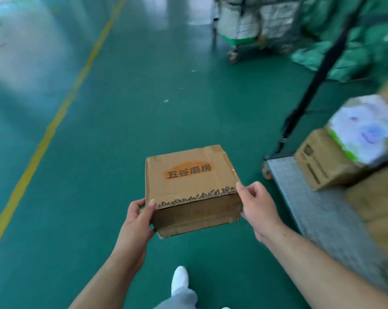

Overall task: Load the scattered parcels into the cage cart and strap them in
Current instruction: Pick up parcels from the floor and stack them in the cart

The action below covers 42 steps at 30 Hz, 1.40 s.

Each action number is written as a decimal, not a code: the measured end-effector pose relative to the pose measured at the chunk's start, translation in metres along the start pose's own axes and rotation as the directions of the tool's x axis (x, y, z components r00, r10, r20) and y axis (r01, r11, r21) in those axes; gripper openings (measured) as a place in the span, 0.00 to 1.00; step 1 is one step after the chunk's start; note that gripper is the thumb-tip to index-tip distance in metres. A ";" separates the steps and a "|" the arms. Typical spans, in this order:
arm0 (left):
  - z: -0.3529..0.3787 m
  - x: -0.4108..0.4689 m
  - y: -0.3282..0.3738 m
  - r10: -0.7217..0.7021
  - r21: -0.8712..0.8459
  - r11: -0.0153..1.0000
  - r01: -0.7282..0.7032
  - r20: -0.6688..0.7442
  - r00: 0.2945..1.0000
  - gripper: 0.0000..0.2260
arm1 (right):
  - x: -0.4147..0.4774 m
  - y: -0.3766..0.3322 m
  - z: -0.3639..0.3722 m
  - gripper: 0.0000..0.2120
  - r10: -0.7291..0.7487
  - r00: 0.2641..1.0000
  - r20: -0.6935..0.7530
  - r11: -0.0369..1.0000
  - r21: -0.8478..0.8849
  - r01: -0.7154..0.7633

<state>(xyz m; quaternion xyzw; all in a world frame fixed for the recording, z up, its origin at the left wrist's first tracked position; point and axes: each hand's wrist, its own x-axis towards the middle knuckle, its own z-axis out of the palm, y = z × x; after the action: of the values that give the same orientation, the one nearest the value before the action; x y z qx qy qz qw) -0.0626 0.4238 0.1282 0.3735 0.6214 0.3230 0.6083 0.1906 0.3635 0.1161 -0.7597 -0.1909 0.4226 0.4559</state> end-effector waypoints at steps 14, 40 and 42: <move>0.283 0.008 0.022 -0.137 0.363 0.914 -0.180 0.694 0.707 0.06 | -0.057 0.057 -0.201 0.19 0.376 0.692 -0.616 0.886 0.457 -0.074; 0.734 -0.109 -0.032 -0.275 0.482 0.839 -0.252 0.776 0.568 0.17 | 0.028 0.132 -0.571 0.06 0.535 0.505 -0.677 0.728 0.673 0.130; 0.769 -0.099 -0.037 -0.285 0.485 0.834 -0.263 0.787 0.548 0.16 | 0.043 0.133 -0.587 0.06 0.546 0.481 -0.686 0.731 0.671 0.127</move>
<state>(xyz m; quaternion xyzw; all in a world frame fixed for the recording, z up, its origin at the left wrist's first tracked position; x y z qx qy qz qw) 0.6998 0.2794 0.1072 0.6350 0.3229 -0.0921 0.6957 0.6817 0.0124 0.1163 -0.6770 0.3188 0.0860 0.6578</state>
